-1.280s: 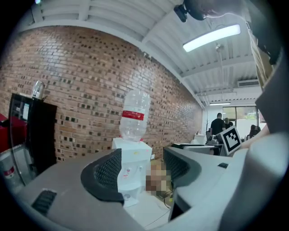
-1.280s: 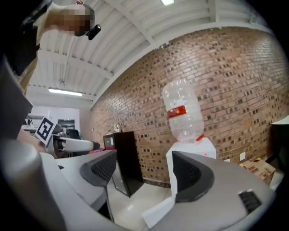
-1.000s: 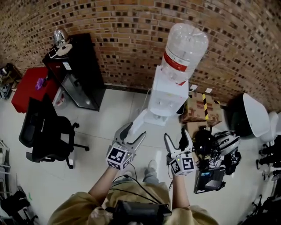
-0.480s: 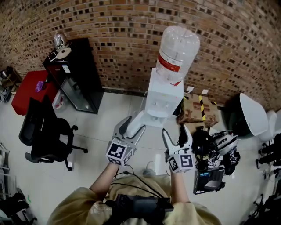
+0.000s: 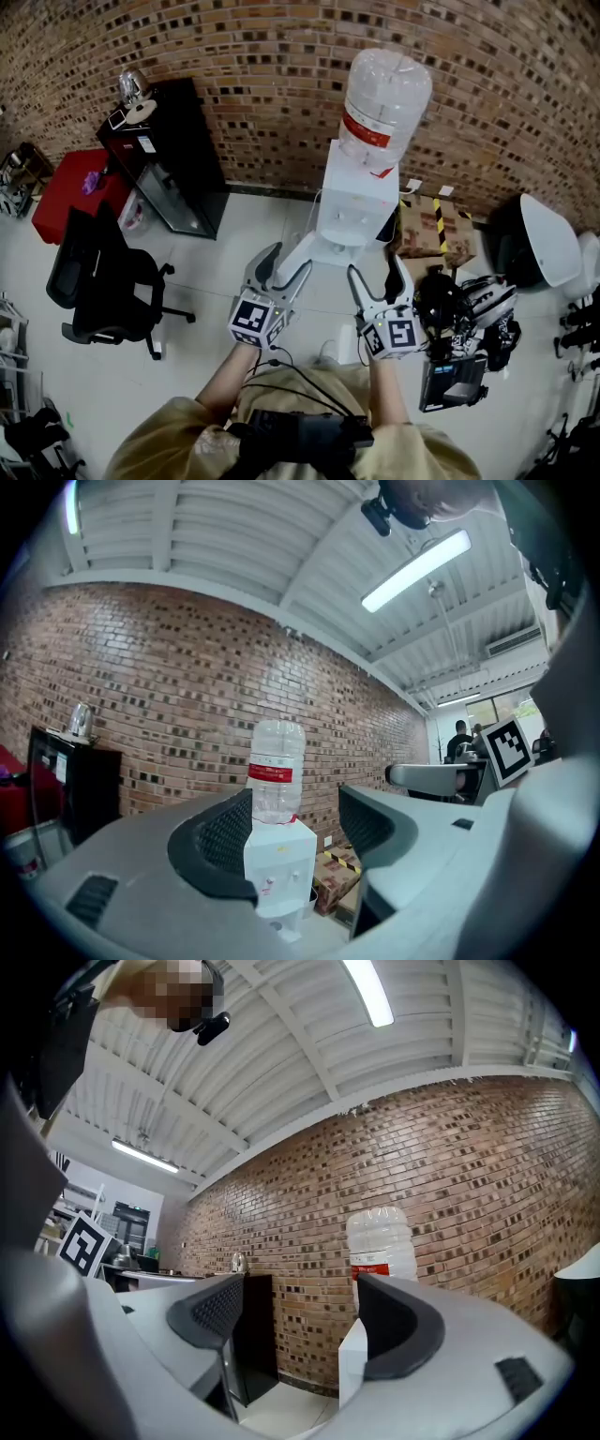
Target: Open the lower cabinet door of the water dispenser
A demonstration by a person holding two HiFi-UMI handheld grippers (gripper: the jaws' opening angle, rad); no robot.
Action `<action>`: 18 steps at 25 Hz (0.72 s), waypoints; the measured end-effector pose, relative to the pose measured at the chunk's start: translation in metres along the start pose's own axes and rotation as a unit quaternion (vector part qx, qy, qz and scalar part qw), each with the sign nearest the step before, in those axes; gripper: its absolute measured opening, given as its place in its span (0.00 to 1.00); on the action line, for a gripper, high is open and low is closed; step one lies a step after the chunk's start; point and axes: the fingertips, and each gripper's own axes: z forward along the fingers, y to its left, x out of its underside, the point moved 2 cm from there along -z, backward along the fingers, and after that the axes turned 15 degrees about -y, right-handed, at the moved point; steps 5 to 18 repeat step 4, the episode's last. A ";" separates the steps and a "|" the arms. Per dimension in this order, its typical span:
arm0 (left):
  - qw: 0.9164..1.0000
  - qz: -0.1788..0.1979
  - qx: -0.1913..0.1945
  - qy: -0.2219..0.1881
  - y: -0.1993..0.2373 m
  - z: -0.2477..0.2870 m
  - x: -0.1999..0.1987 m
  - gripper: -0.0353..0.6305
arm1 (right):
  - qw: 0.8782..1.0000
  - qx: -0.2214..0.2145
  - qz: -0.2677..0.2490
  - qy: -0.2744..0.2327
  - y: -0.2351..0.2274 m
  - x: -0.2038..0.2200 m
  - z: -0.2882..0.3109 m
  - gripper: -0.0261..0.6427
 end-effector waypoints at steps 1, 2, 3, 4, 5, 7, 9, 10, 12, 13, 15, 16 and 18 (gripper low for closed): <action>1.000 0.001 -0.001 0.000 0.001 0.000 -0.001 0.47 | 1.000 -0.002 0.000 0.001 0.000 0.001 0.001 0.65; 1.000 0.002 -0.001 -0.001 0.002 0.001 -0.001 0.47 | 1.000 -0.003 -0.001 0.001 0.001 0.001 0.003 0.65; 1.000 0.004 -0.002 -0.001 0.002 0.001 -0.002 0.47 | 1.000 -0.005 -0.001 0.001 0.002 0.002 0.004 0.65; 1.000 0.005 -0.003 -0.001 0.003 0.001 -0.003 0.47 | 1.000 -0.007 -0.001 0.001 0.002 0.002 0.005 0.65; 1.000 0.005 -0.003 -0.001 0.003 0.001 -0.003 0.47 | 1.000 -0.007 -0.001 0.001 0.002 0.002 0.005 0.65; 1.000 0.005 -0.003 -0.001 0.003 0.001 -0.003 0.47 | 1.000 -0.007 -0.001 0.001 0.002 0.002 0.005 0.65; 1.000 0.005 -0.003 -0.001 0.003 0.001 -0.003 0.47 | 1.000 -0.007 -0.001 0.001 0.002 0.002 0.005 0.65; 1.000 0.005 -0.003 -0.001 0.003 0.001 -0.003 0.47 | 1.000 -0.007 -0.001 0.001 0.002 0.002 0.005 0.65; 1.000 0.005 -0.003 -0.001 0.003 0.001 -0.003 0.47 | 1.000 -0.007 -0.001 0.001 0.002 0.002 0.005 0.65; 1.000 0.005 -0.003 -0.001 0.003 0.001 -0.003 0.47 | 1.000 -0.007 -0.001 0.001 0.002 0.002 0.005 0.65; 1.000 0.005 -0.003 -0.001 0.003 0.001 -0.003 0.47 | 1.000 -0.007 -0.001 0.001 0.002 0.002 0.005 0.65; 1.000 0.005 -0.003 -0.001 0.003 0.001 -0.003 0.47 | 1.000 -0.007 -0.001 0.001 0.002 0.002 0.005 0.65; 1.000 0.005 -0.003 -0.001 0.003 0.001 -0.003 0.47 | 1.000 -0.007 -0.001 0.001 0.002 0.002 0.005 0.65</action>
